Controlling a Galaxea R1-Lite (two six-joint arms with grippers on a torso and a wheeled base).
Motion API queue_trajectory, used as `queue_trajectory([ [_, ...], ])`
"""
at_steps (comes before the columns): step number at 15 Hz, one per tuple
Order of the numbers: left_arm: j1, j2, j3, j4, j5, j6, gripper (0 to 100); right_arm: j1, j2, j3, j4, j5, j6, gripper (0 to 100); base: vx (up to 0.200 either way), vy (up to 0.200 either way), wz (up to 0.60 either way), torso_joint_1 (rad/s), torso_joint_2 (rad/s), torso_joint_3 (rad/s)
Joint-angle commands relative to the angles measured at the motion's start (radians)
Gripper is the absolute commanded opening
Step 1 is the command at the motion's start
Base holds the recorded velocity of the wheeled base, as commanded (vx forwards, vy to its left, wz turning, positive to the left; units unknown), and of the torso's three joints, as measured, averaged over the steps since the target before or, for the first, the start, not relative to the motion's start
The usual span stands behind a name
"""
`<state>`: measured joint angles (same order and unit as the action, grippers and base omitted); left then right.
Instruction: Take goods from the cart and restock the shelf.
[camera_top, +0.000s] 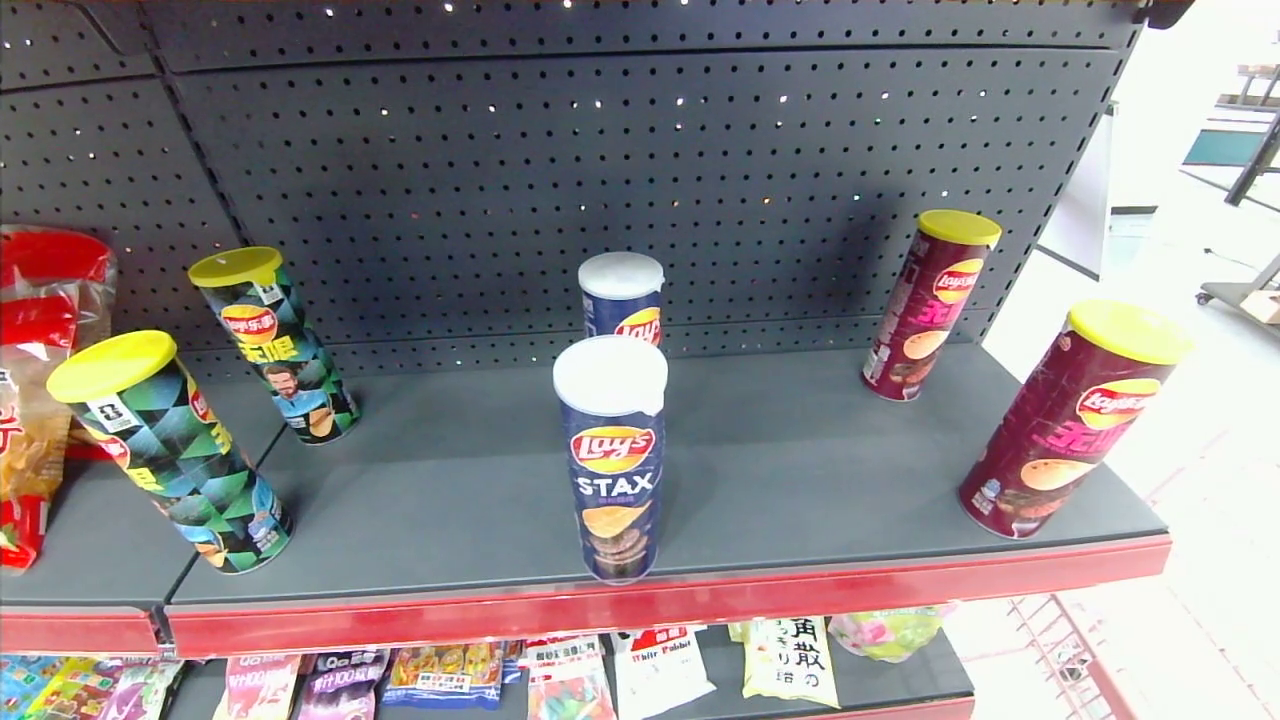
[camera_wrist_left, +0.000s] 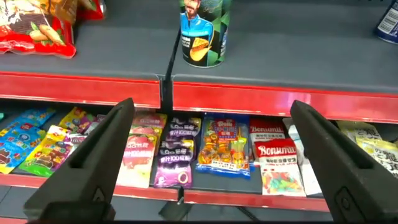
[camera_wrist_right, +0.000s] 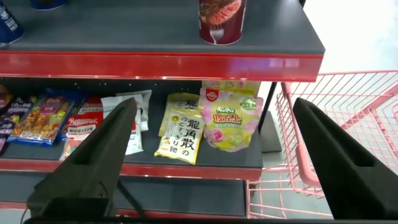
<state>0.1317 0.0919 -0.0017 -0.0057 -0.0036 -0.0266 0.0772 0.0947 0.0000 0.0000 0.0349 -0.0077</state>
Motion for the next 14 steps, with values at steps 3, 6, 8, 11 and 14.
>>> queue_trajectory([
  [3,0.000,0.002,0.000,0.000,0.001,0.004,100,0.001,0.002,0.000,0.000,0.000,0.002,100,0.000,0.000,0.00,0.000,0.00,0.000],
  [6,0.000,0.002,0.002,0.001,-0.024,0.020,100,0.001,0.002,0.000,0.000,0.000,0.002,100,0.000,0.000,0.00,0.000,0.00,0.000],
  [8,0.000,0.002,0.000,0.001,-0.026,0.020,100,0.001,0.002,0.000,0.000,0.000,0.002,100,0.000,0.000,0.00,0.000,0.00,0.000],
  [11,0.000,0.002,0.000,0.001,-0.027,0.022,100,-0.001,0.002,0.000,0.000,0.000,0.002,100,0.000,0.000,0.00,0.000,0.00,0.000],
  [14,0.000,0.002,0.000,0.001,-0.027,0.022,100,-0.001,0.002,0.000,0.000,0.000,0.002,100,0.000,0.000,0.00,0.000,0.00,0.000],
])
